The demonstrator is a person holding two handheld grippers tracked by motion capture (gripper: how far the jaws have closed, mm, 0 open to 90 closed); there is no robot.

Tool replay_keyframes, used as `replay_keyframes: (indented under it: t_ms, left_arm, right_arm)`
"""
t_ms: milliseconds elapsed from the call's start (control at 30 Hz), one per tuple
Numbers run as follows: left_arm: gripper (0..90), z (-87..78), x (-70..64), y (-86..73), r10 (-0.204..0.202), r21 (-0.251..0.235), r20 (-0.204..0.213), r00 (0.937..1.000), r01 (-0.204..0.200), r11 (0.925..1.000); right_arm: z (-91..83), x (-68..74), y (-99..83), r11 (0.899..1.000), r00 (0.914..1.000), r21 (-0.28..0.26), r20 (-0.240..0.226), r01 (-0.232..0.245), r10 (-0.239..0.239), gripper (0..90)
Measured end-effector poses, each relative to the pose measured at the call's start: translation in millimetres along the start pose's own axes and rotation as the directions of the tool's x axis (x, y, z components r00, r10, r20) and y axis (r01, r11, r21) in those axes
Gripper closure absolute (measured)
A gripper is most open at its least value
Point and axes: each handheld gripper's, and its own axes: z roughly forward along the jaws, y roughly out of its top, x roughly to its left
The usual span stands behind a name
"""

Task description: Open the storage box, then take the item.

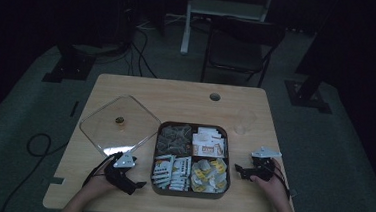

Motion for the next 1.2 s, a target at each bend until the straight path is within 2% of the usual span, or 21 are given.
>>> replay_keyframes:
  t_ms: [300,533,667,1000,1100,1200]
  left_arm:
    - [0.3,3.5,-2.9,-0.8,0.027,0.034,-0.012,0.9996,-0.027,0.9991]
    - [0.3,4.0,-3.2,-0.7,0.024,0.039,-0.009,0.9997,-0.023,0.9990]
    - [0.3,4.1,-3.6,-0.6,0.021,0.039,-0.013,0.9997,-0.020,0.9990]
    - [0.3,4.3,-4.9,-0.3,0.010,0.040,-0.022,0.9997,-0.009,0.9991]
    - [0.3,4.3,-4.9,-0.3,0.010,0.040,-0.023,0.9997,-0.009,0.9991]
    - [0.3,4.3,-4.9,-0.3,0.010,0.040,-0.023,0.9997,-0.009,0.9992]
  right_arm:
    - [0.1,0.3,0.1,1.000,1.0000,0.000,0.002,-0.002,0.002,11.6]
    - [0.1,0.3,0.0,1.000,1.0000,-0.001,0.002,-0.002,0.002,11.6]
    - [0.9,2.2,0.8,1.000,0.9996,-0.001,0.021,-0.019,0.019,11.6]
    - [0.8,2.4,0.9,1.000,0.9992,-0.005,0.025,-0.030,0.030,12.9]
    - [-1.4,1.7,0.6,0.998,0.9977,-0.015,0.002,-0.068,0.068,13.8]
    - [-2.9,3.4,0.8,0.998,0.9973,-0.008,-0.022,-0.070,0.070,13.8]
